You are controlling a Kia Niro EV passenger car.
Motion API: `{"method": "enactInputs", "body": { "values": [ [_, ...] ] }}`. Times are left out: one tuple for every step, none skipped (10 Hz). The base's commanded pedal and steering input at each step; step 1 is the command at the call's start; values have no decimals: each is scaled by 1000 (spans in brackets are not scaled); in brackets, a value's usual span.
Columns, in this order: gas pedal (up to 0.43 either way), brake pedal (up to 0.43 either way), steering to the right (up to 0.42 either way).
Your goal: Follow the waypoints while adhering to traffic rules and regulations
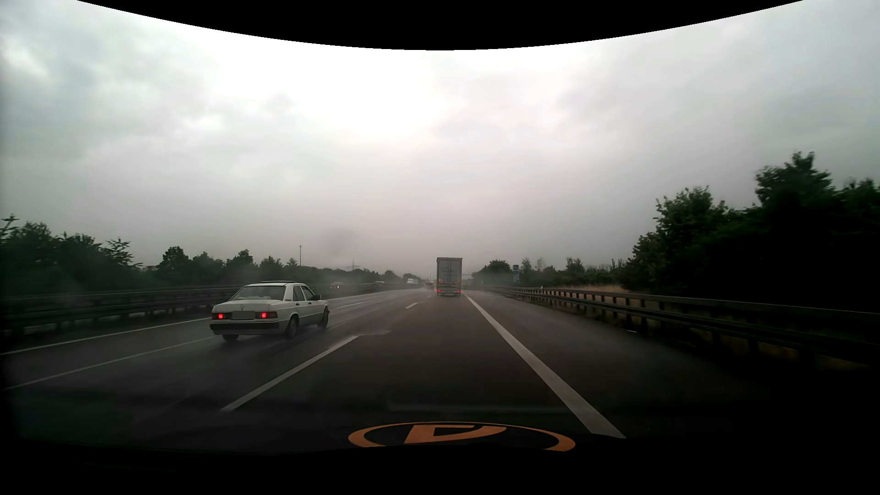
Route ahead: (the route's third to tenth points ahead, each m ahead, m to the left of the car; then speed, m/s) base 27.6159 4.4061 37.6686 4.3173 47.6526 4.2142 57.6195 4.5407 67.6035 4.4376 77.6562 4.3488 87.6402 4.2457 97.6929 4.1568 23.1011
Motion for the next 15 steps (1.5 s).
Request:
{"method": "enactInputs", "body": {
  "values": [
    [67,0,-4],
    [47,0,-4],
    [47,0,-3],
    [47,0,-2],
    [47,0,-1],
    [47,0,-1],
    [47,0,-1],
    [67,0,-1],
    [67,0,-1],
    [67,0,-1],
    [79,0,-1],
    [79,0,-1],
    [87,0,-1],
    [98,0,-2],
    [98,0,-3]
  ]
}}
